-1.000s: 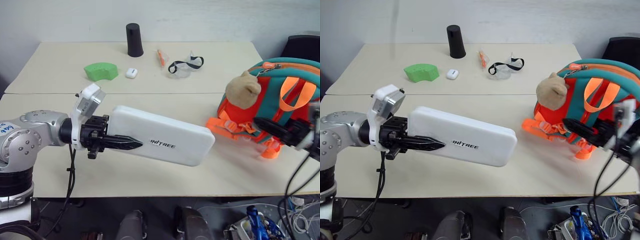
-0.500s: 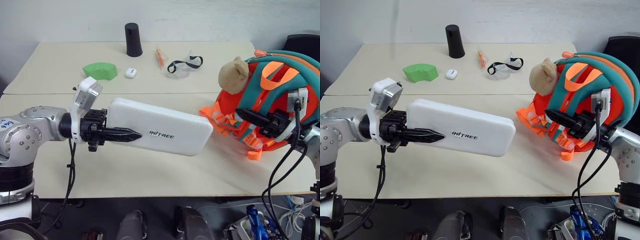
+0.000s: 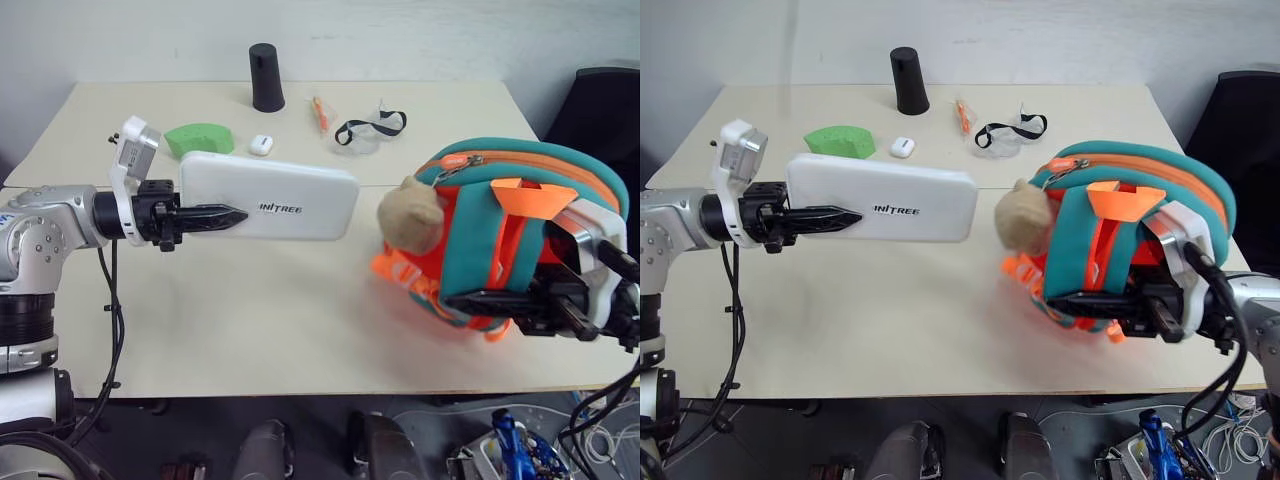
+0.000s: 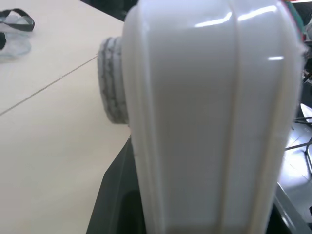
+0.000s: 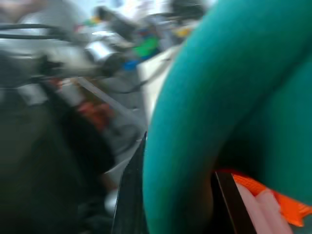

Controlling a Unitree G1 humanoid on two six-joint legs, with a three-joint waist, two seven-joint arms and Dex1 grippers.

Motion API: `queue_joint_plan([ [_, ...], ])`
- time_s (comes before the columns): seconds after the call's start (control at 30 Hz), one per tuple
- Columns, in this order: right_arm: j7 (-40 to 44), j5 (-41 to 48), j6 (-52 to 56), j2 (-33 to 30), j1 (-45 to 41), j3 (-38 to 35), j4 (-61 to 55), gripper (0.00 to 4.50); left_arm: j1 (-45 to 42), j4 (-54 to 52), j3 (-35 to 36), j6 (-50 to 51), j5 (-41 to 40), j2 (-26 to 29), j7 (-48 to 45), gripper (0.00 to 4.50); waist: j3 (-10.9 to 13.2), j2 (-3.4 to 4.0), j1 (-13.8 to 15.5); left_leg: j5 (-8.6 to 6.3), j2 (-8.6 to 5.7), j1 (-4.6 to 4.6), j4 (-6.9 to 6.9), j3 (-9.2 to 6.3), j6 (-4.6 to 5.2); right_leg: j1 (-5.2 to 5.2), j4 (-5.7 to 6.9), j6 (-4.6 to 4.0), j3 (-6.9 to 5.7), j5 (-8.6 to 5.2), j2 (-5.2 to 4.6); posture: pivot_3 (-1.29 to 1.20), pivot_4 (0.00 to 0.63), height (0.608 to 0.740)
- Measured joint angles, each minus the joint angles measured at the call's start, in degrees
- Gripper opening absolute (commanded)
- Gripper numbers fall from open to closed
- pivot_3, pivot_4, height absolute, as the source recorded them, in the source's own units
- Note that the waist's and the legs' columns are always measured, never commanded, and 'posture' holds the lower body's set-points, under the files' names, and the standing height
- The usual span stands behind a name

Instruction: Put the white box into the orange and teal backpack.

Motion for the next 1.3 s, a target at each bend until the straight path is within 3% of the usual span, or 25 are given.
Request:
queue_joint_plan([
  [0.2, 2.94, 7.67, 3.56, -4.13, 0.99, -2.09, -1.93, 0.01, -0.58, 1.39, -0.37, -0.82, 0.92, 0.07, -2.39, 1.32, 0.06, -0.1, 0.02, 0.0, 0.01, 0.0, 0.02, -0.02, 0.02, 0.0, 0.0, 0.0, 0.0, 0.0, -0.05, 0.0, 0.15, 0.74],
  [0.37, 3.96, 8.59, 3.45, -4.66, 4.37, -2.11, -4.41, 0.01, 0.14, -1.83, -0.28, 0.1, -0.26, 0.06, -3.31, 1.32, 0.07, -0.12, 0.15, -0.01, -0.01, -0.08, 0.02, -0.05, 0.02, -0.02, 0.0, 0.01, -0.02, 0.01, -0.07, 0.0, 0.15, 0.74],
  [0.7, 3.83, 3.66, 0.19, -4.65, 5.8, -0.14, -4.64, 0.01, 0.54, -7.89, -2.24, -1.66, -0.99, -3.1, -3.53, 1.32, 0.07, -0.12, 0.32, 0.01, -0.04, -0.13, 0.14, -0.08, 0.05, -0.03, 0.01, 0.04, -0.04, 0.02, -0.07, 0.0, 0.15, 0.74],
  [1.13, 4.17, -1.79, -4.44, -4.49, 8.02, 2.48, -3.98, 0.01, -7.94, -6.06, -11.09, -13.51, 8.38, -2.7, -12.37, 1.32, 0.07, -0.13, 1.39, 0.0, -0.07, -0.2, 0.27, -0.1, 0.09, -0.02, 0.01, 0.06, -0.11, 0.04, 0.1, 0.0, 0.15, 0.74],
  [1.3, 4.23, -2.94, -5.66, -3.97, 8.29, 2.97, -3.6, 0.01, -10.44, -4.02, -14.32, -15.84, 11.24, -7.03, -13.18, 1.32, 0.07, -0.13, 1.42, -0.06, -0.03, -0.38, 0.65, -0.21, 0.19, -0.03, 0.07, 0.07, -0.19, 0.04, 0.16, 0.0, 0.15, 0.74],
])
